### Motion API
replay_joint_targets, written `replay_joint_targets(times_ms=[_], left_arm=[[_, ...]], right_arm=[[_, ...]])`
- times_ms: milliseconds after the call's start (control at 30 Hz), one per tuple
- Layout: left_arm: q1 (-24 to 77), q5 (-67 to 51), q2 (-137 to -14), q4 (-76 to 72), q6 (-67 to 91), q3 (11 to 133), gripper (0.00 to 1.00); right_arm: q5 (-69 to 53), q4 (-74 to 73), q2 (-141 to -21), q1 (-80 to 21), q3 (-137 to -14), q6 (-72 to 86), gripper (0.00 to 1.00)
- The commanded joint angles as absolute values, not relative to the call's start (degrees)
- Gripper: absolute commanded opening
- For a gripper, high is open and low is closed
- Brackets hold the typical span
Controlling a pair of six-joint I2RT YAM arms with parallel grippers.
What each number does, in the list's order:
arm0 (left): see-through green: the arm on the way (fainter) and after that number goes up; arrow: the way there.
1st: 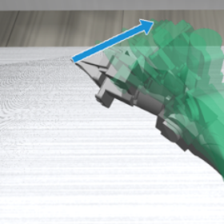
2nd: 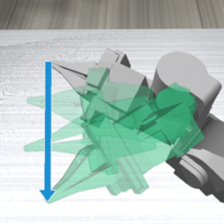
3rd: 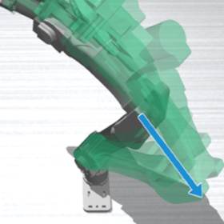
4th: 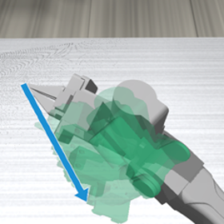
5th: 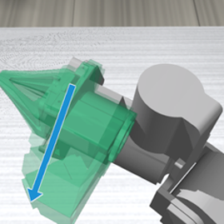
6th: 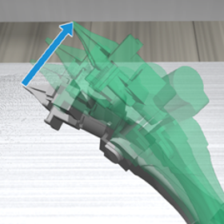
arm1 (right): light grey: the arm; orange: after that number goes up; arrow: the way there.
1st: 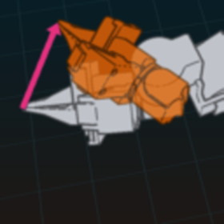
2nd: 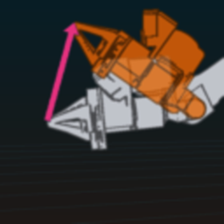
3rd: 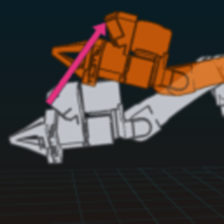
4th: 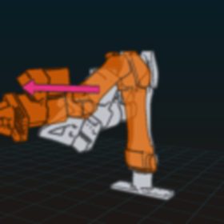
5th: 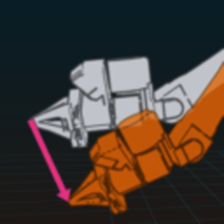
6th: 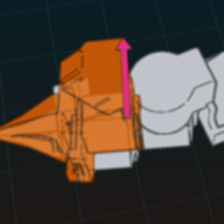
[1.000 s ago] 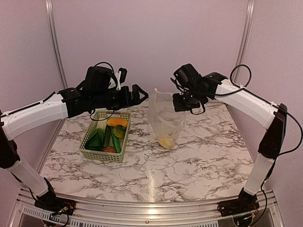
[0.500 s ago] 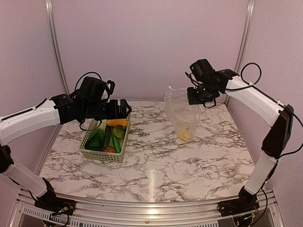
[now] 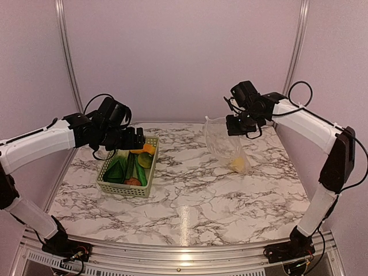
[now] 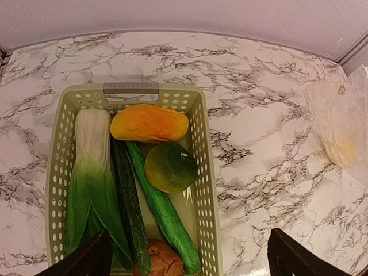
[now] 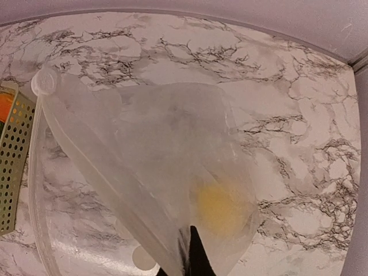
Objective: Place the food in the zip-top bag and seal the zipper
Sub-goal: Pick up the fake fruit from the bin.
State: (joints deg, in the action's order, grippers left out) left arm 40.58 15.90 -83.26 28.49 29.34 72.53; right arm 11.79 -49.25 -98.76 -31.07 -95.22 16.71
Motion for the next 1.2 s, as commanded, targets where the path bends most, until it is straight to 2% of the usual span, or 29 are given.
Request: replay_joint_targets(times_ms=[0,300,667,1167], left_arm=[[38.7,9.9,-87.7,34.3,33.2,73.8,0.94],[36.1,3.5,-91.3,30.2,40.1,72.5,0.85],[33.8,1.2,-100.6,29.5,43.7,78.3,0.77],[30.0,-2.6,-109.9,28.4,46.5,82.1,0.71]], right_arm=[[7.9,-46.1,-98.0,-31.5,-93.9,17.3,0.00],[3.9,-42.3,-96.5,-32.8,-90.2,17.6,0.00],[2.3,-41.6,-96.8,-33.4,-90.8,16.6,0.00],[1.7,-40.5,-95.1,-33.5,-87.5,17.7,0.00]])
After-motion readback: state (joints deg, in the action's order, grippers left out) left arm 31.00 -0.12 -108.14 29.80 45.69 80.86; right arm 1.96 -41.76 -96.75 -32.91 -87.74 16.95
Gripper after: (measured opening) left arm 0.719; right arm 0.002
